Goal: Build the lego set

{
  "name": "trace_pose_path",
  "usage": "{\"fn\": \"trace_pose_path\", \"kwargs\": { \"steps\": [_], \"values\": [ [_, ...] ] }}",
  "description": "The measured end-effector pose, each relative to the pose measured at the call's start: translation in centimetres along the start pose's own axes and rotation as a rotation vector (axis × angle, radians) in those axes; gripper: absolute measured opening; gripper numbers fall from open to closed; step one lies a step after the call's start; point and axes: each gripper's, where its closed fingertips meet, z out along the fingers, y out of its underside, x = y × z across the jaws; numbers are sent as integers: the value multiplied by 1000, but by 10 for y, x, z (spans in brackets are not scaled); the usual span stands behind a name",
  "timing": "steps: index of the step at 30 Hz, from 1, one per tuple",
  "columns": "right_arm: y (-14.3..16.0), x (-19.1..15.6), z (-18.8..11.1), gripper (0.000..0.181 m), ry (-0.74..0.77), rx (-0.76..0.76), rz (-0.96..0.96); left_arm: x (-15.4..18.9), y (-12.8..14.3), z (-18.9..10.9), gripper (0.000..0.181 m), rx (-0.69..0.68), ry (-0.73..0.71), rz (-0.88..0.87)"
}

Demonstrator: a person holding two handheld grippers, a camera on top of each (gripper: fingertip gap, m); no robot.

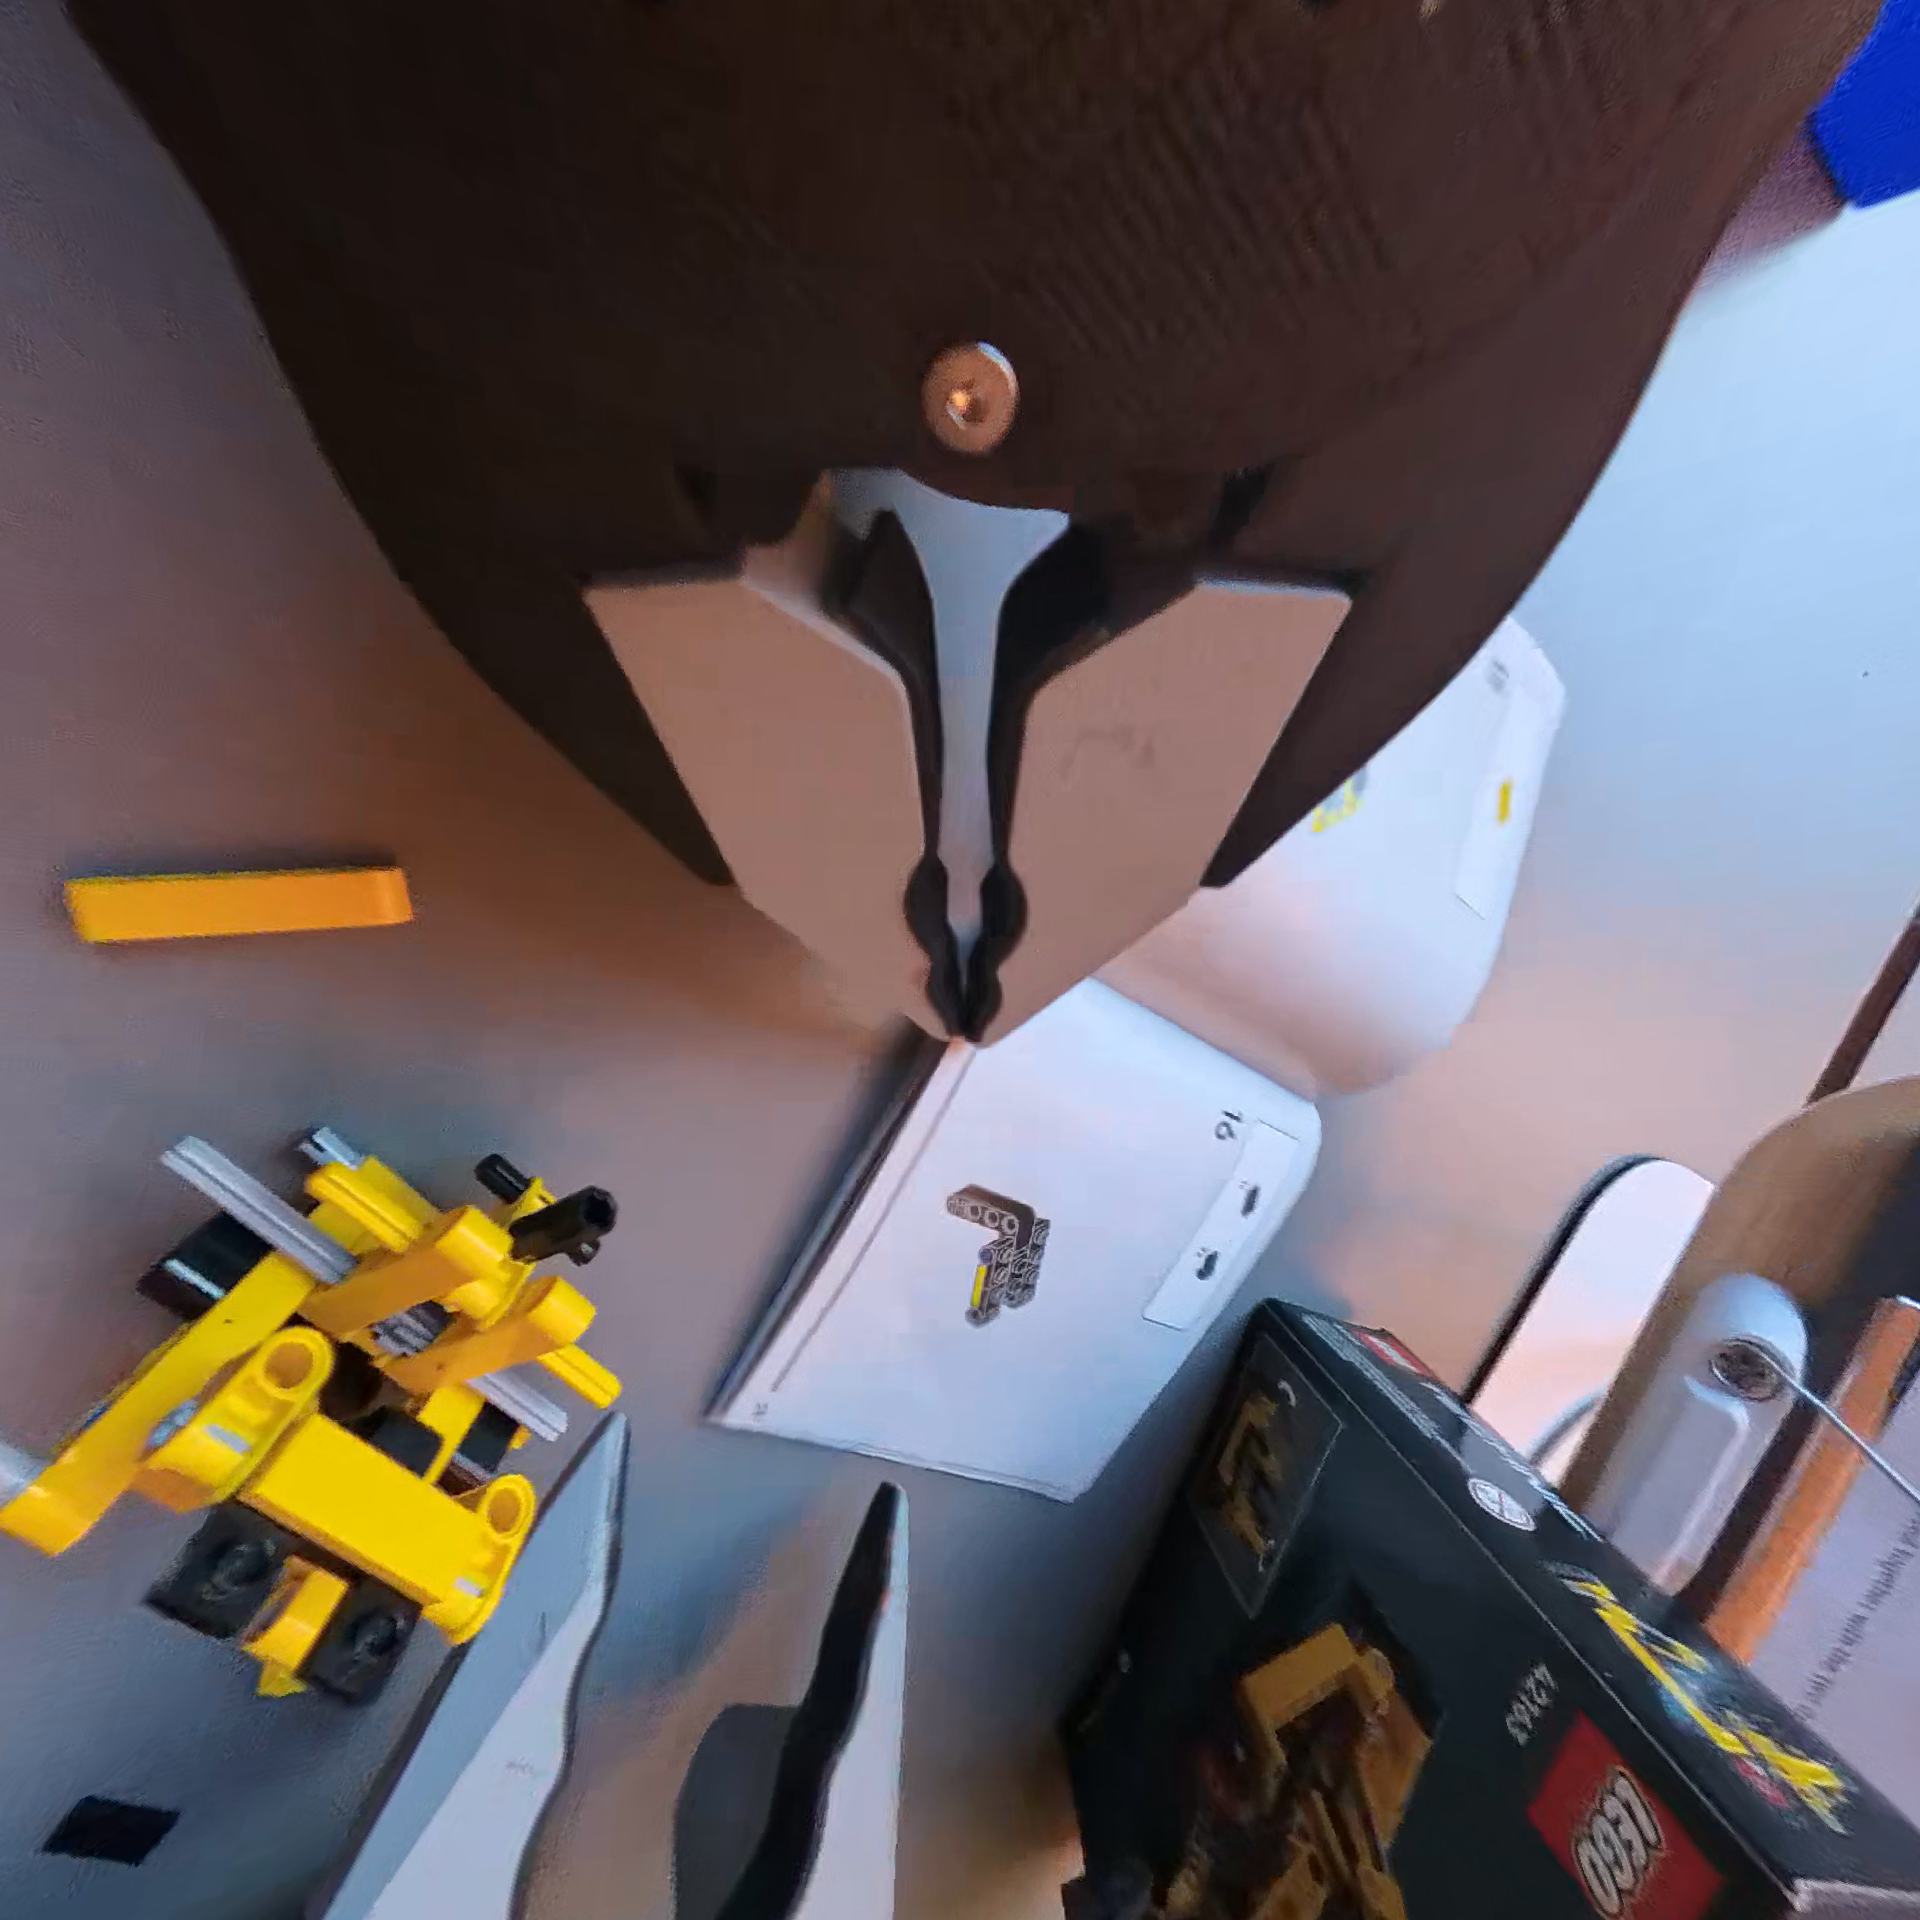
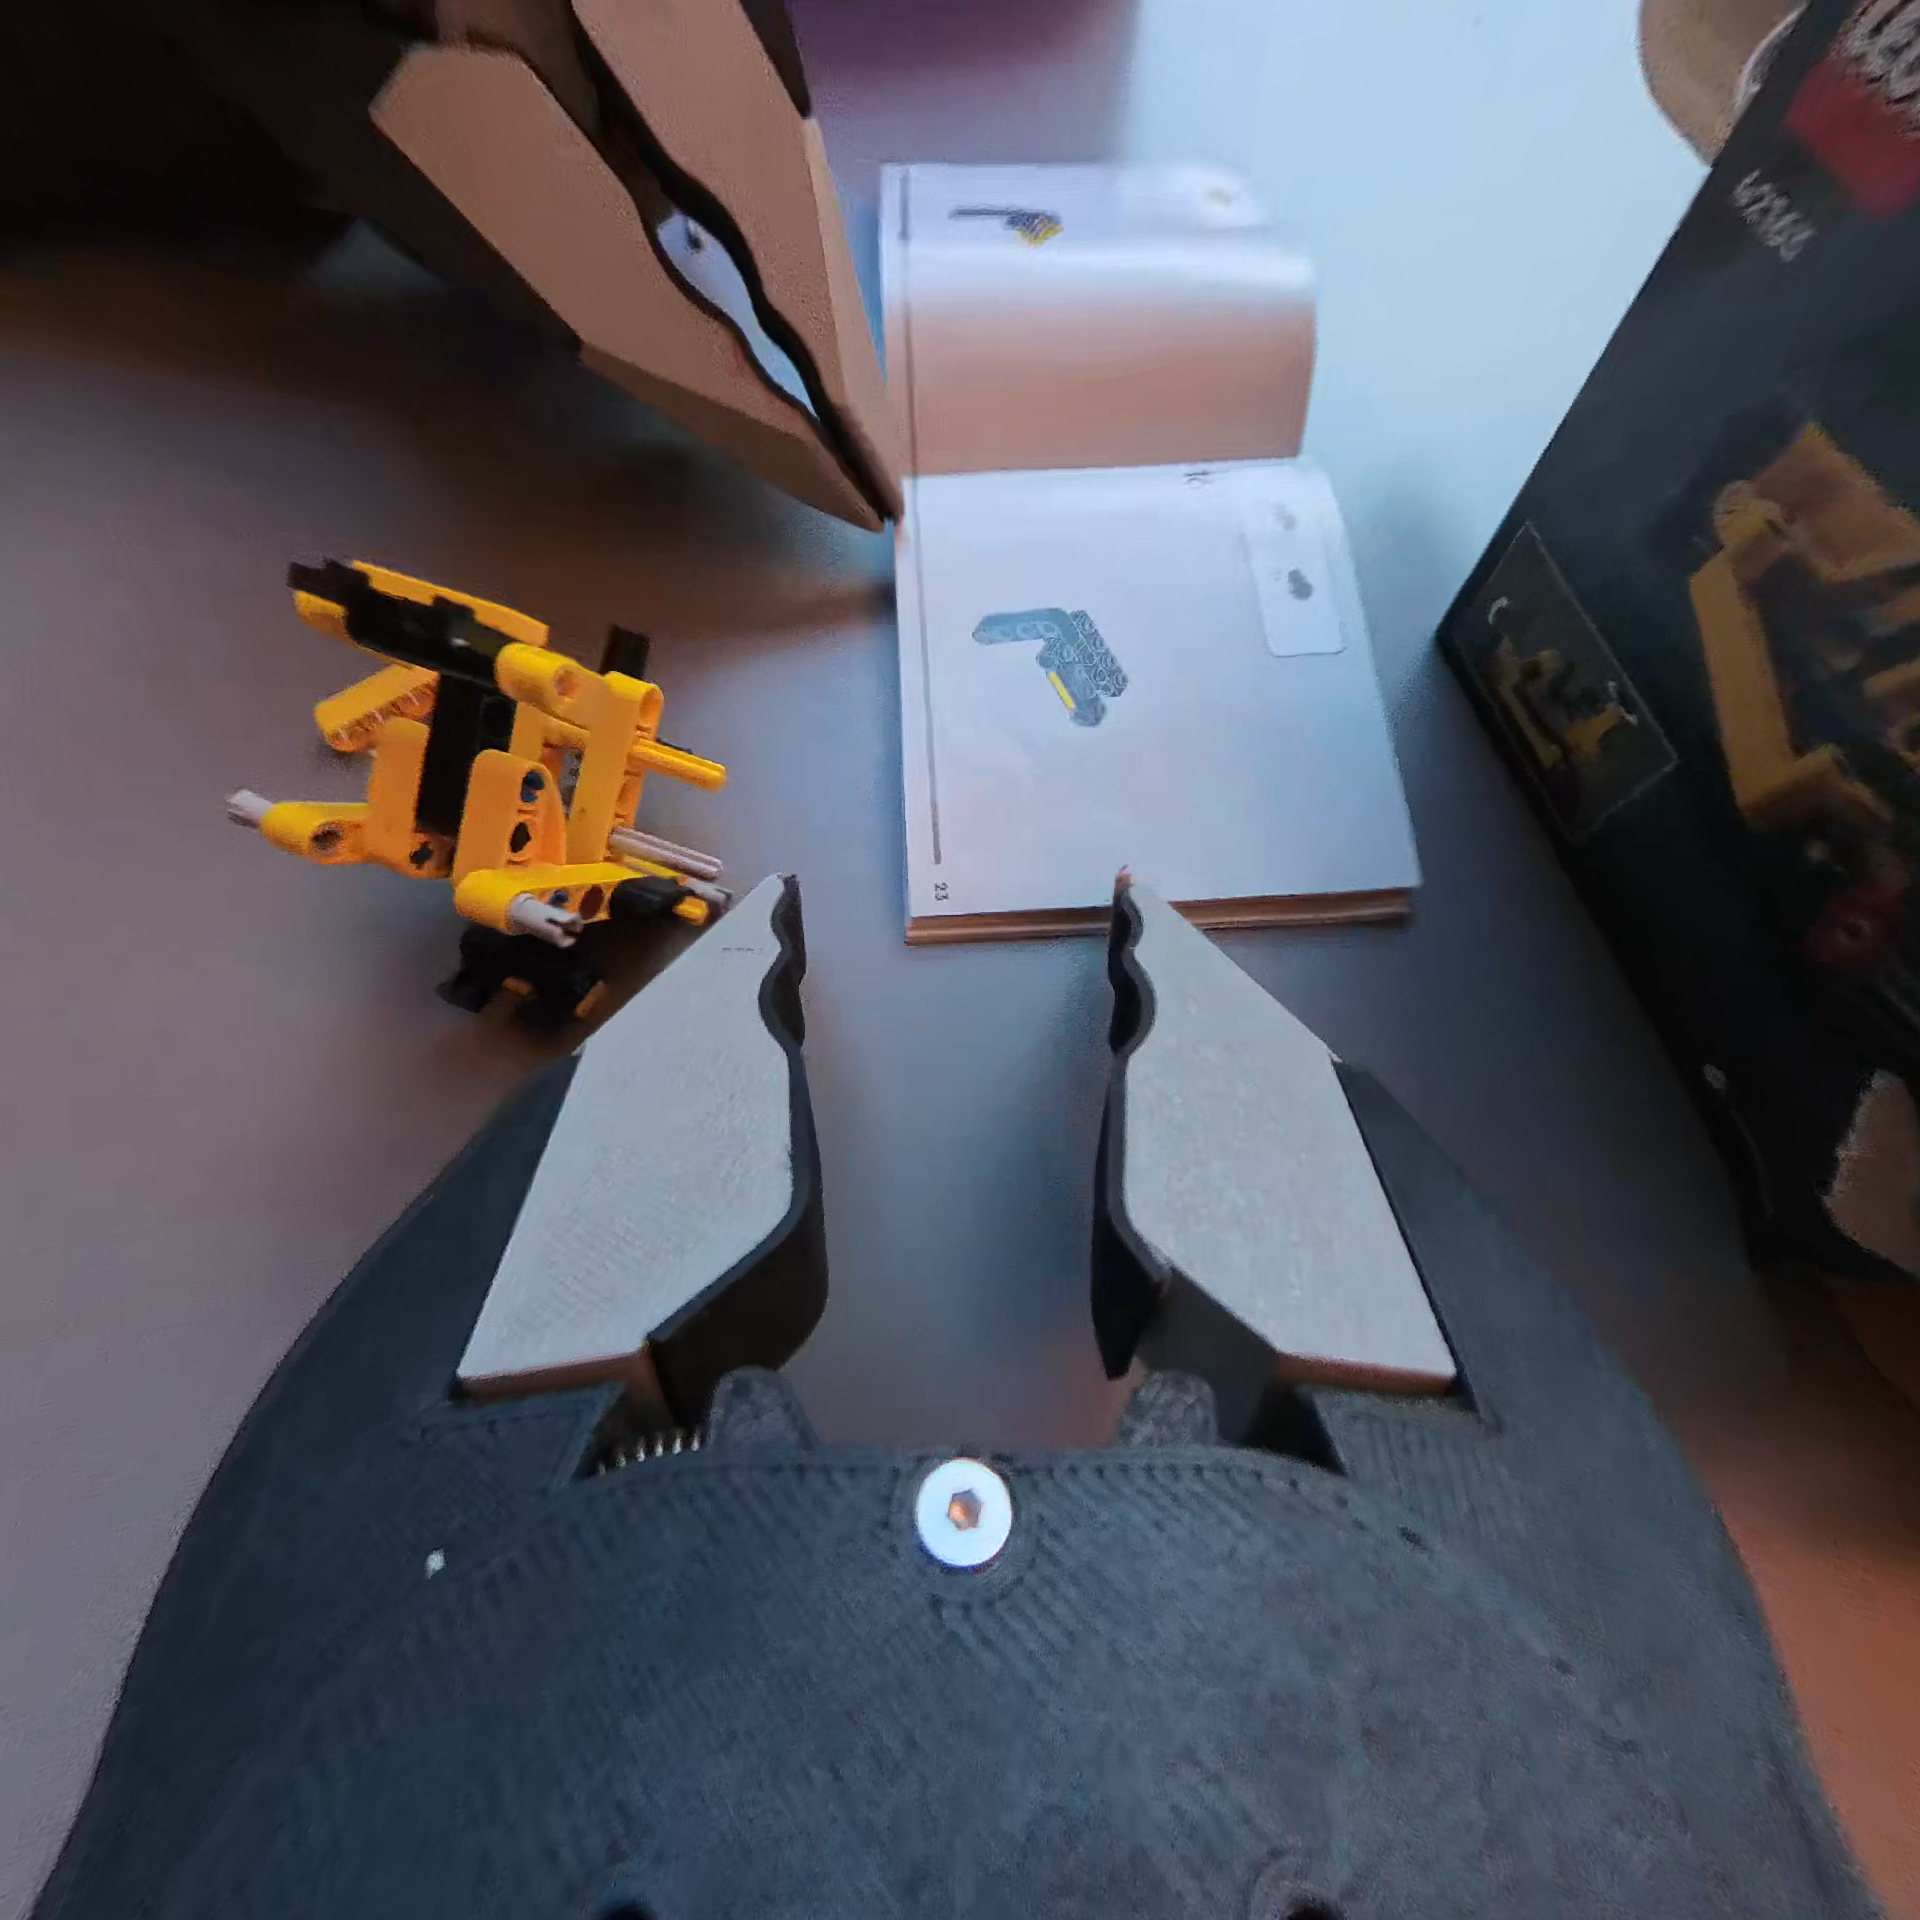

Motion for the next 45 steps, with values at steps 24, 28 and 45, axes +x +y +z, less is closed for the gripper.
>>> {"fn": "trace_pose_path", "kwargs": {
  "steps": [24, 28, 45],
  "values": [
    [-12, 2, 8, 0, -24, 28, -162, -43, 17, -38, 25, 73, -119, -253],
    [-20, 16, -3, 0, 26, 106, -126, -45, 21, -38, 24, 69, -114, -299],
    [-35, 12, -15, 0, 113, 217, -256, -42, 24, -30, 24, 53, -120, -309]
  ]
}}
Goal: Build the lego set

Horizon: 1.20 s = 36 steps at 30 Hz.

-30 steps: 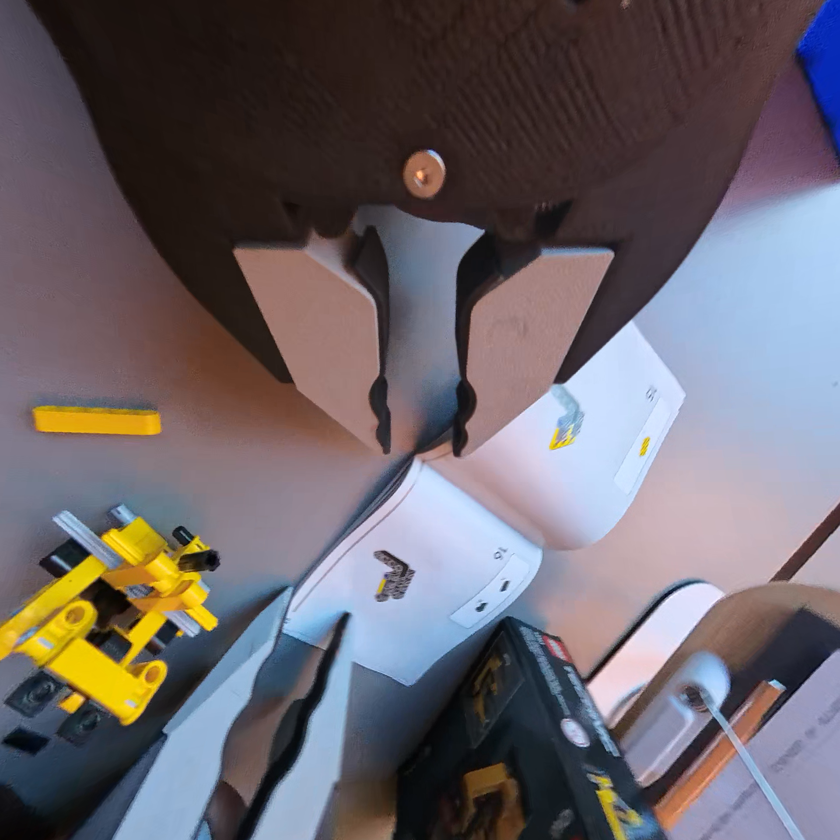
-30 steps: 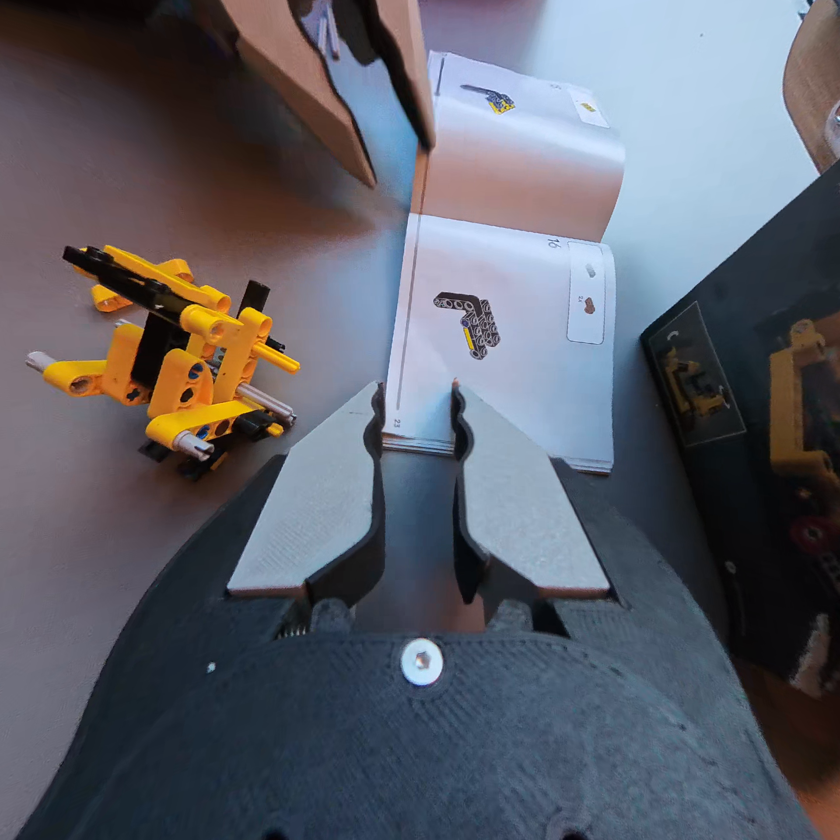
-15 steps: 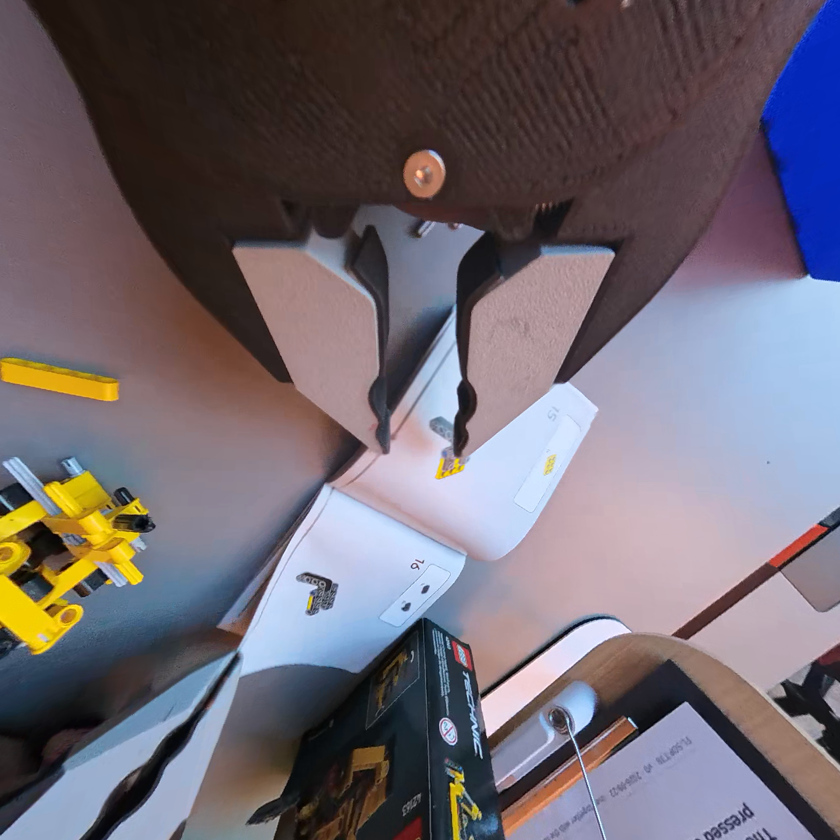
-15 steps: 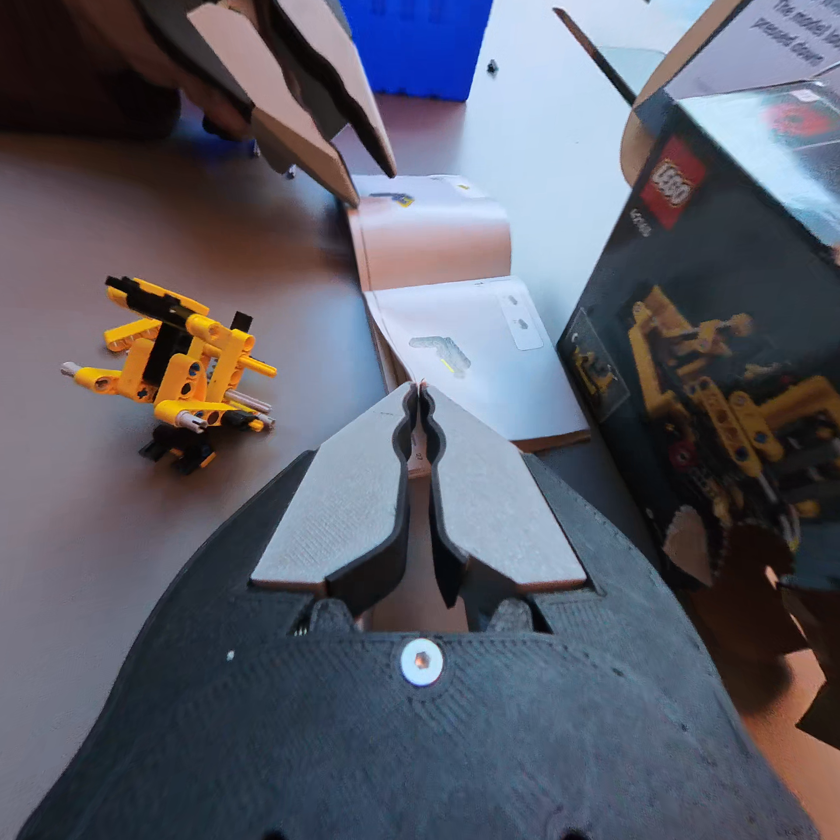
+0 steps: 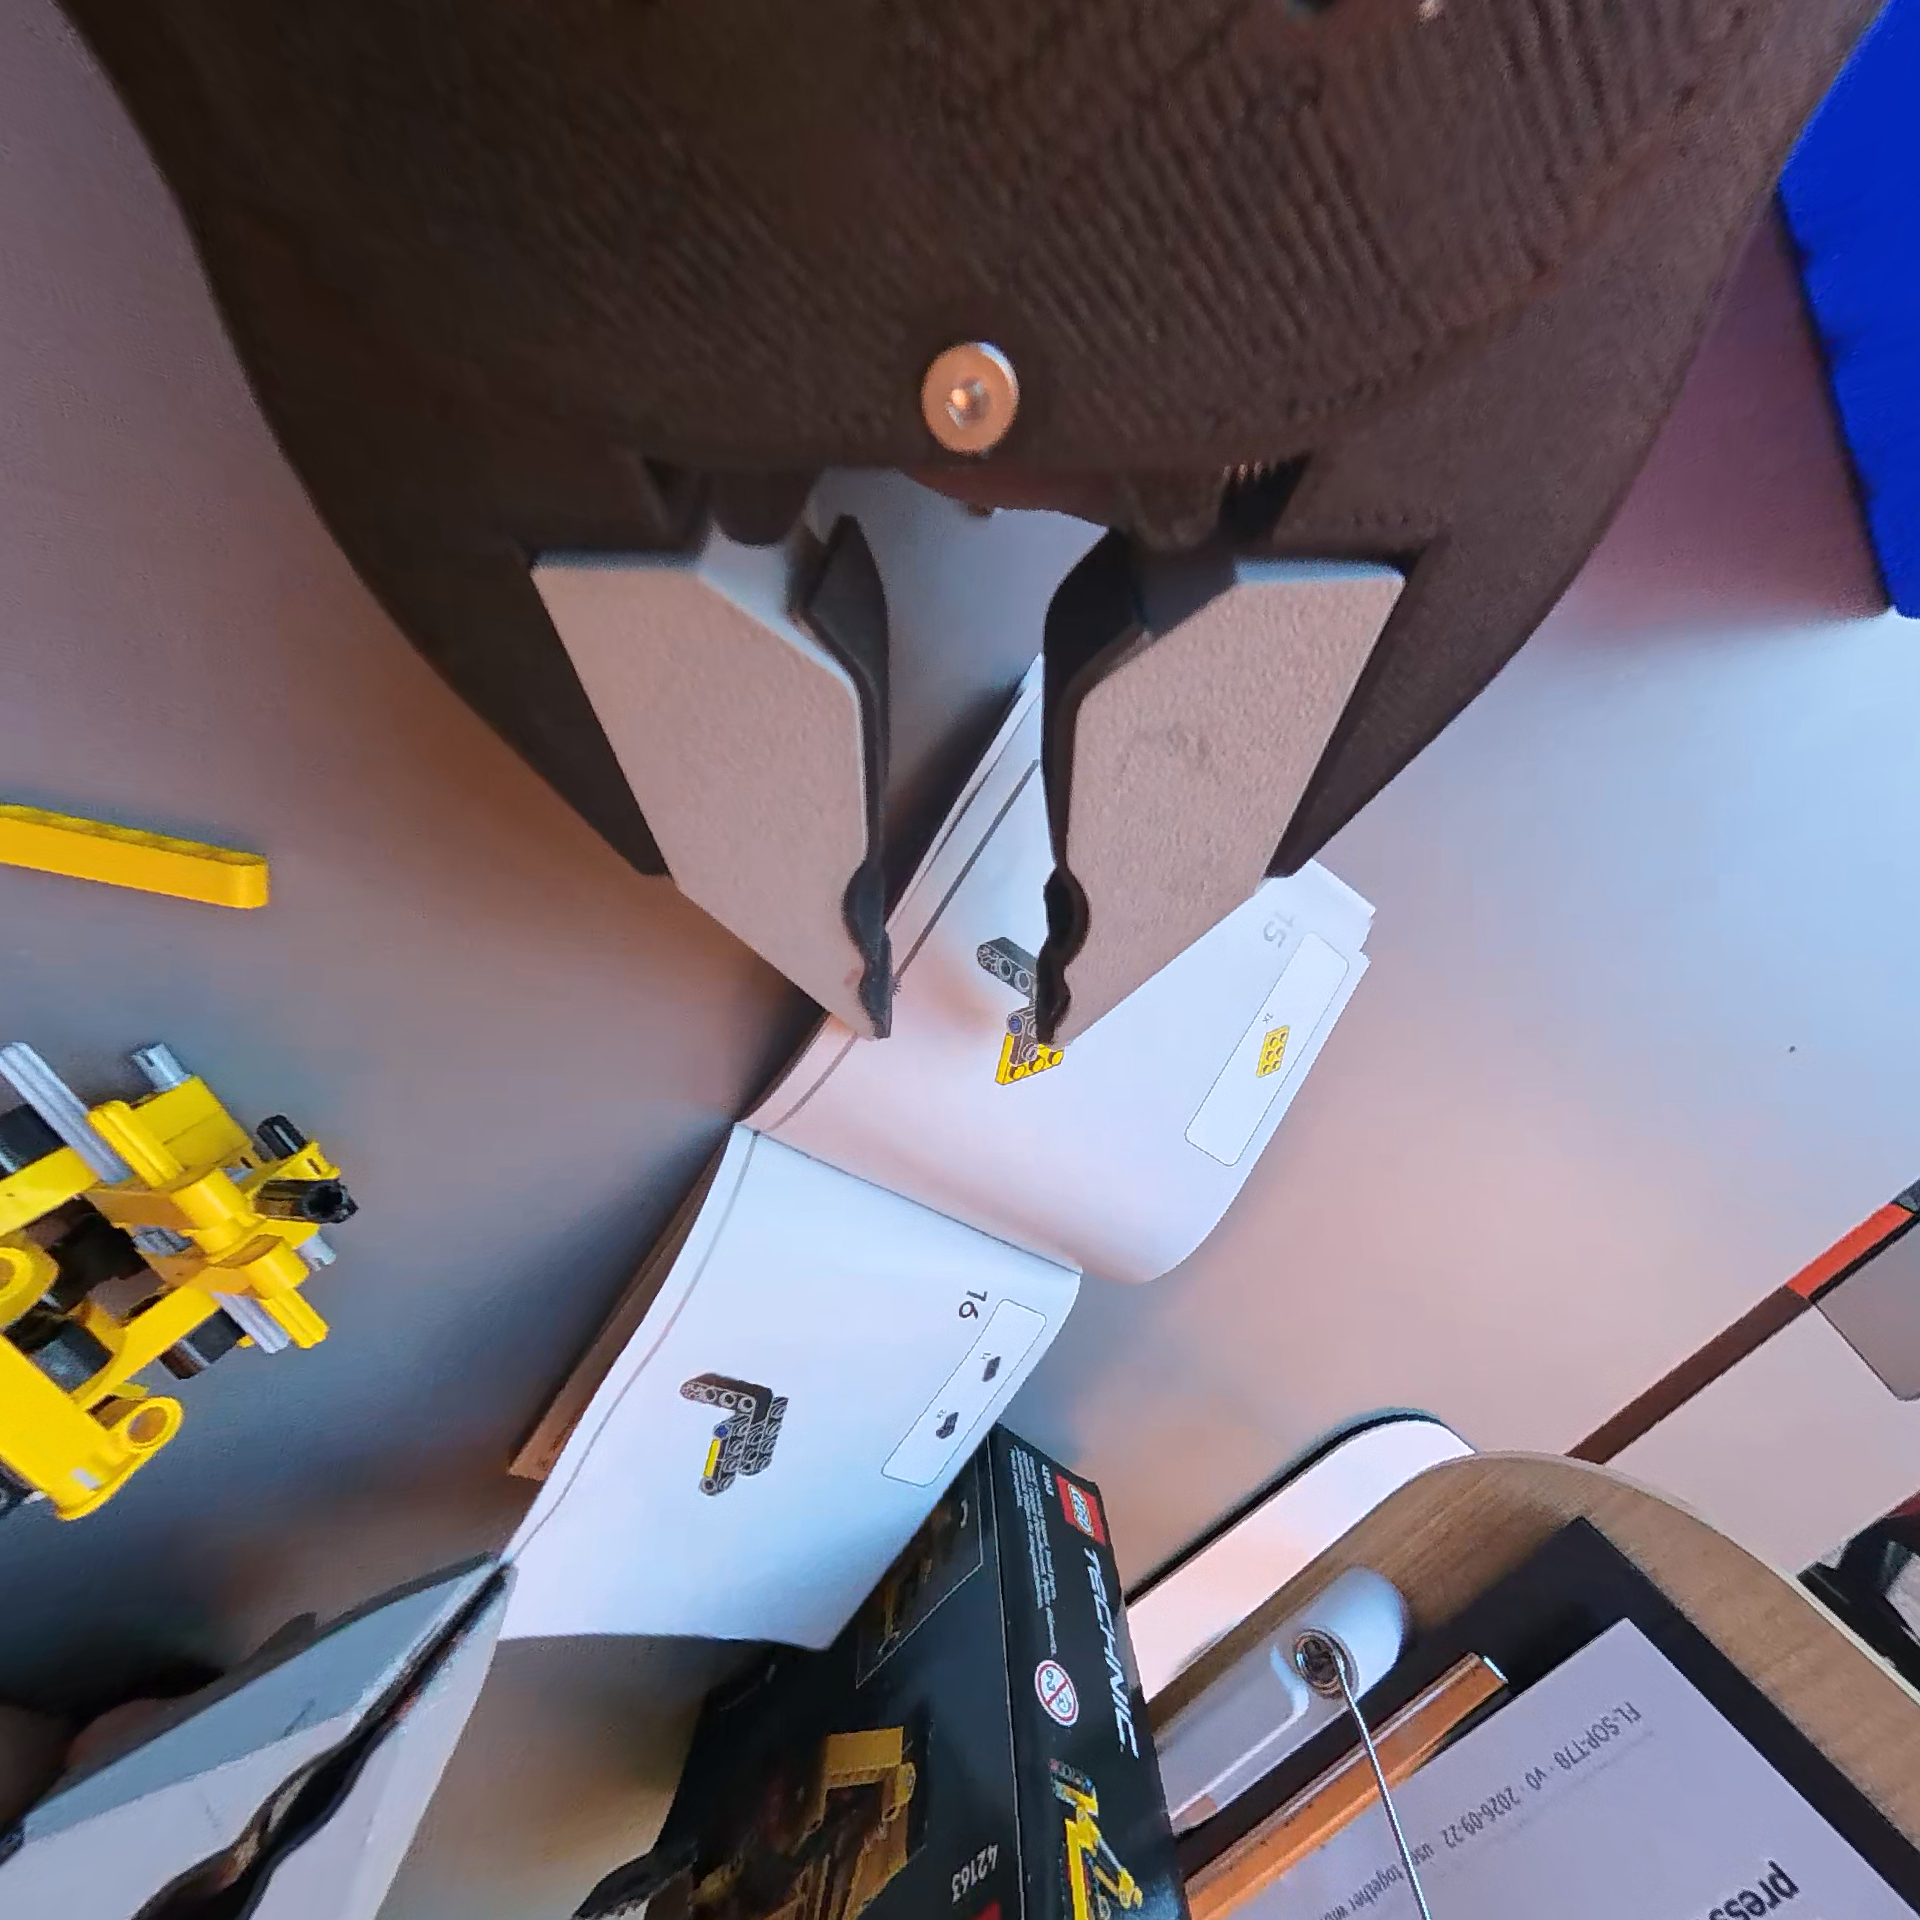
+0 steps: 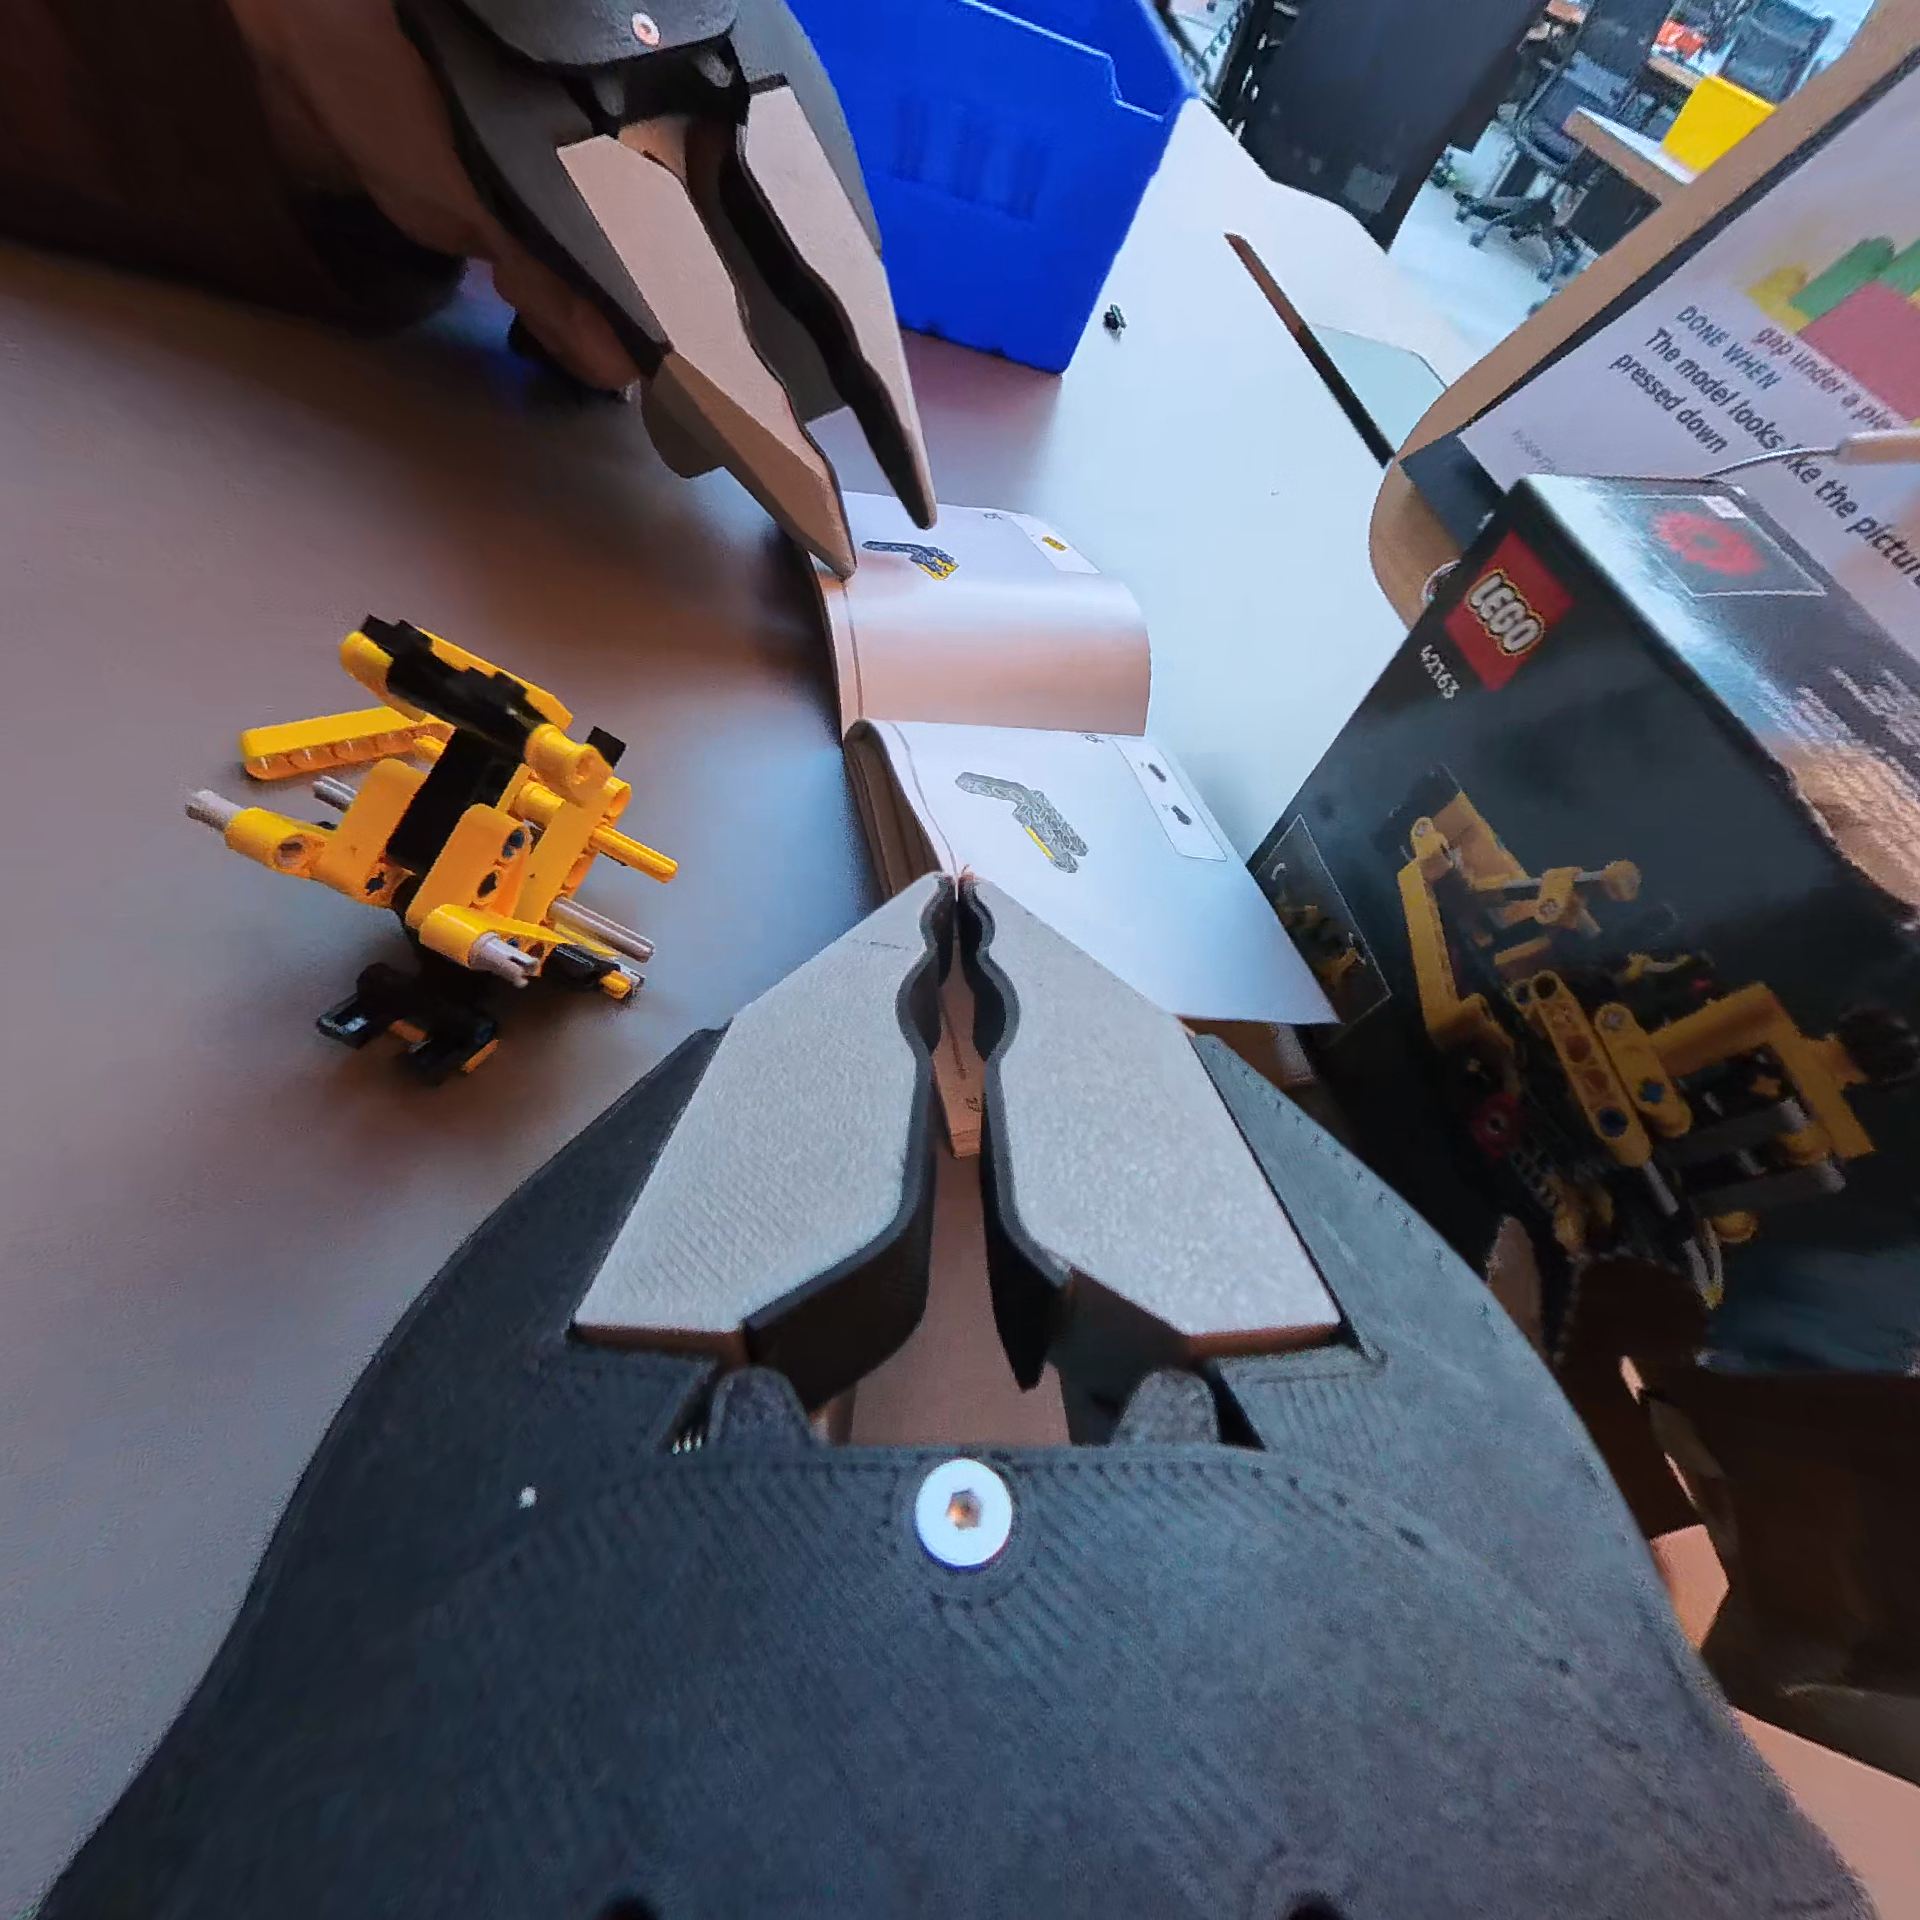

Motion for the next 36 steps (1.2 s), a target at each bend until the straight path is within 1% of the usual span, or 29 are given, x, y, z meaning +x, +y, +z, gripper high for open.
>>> {"fn": "trace_pose_path", "kwargs": {
  "steps": [4, 8, 10, 13, 16, 19, 21, 25, 36],
  "values": [
    [1, -2, 2, 0, 3, -14, -23, 0, 1, 0, 27, -8, -4, 11],
    [0, -3, 0, 0, 1, 0, -27, -12, 9, -14, 40, -56, -29, 54],
    [1, -2, -2, 0, 1, 0, -25, -14, 10, -22, 39, -54, 0, 22],
    [4, 0, -4, 0, 7, -7, -22, -18, 13, -29, 40, -49, 4, 10],
    [6, 2, -7, 0, 11, -8, -16, -12, 21, -27, 41, -74, 35, 30],
    [7, 4, -11, 0, 28, -6, -12, -11, 30, -26, 41, -112, 15, 79],
    [8, 6, -14, 0, 36, -4, -6, -11, 29, -28, 41, -92, 8, 73],
    [8, 8, -13, 7, 28, 0, 22, -11, 26, -32, 39, -36, 34, 6],
    [3, 19, -19, 25, 20, 60, 122, -7, 20, -40, 39, 4, 54, -54]
  ]
}}
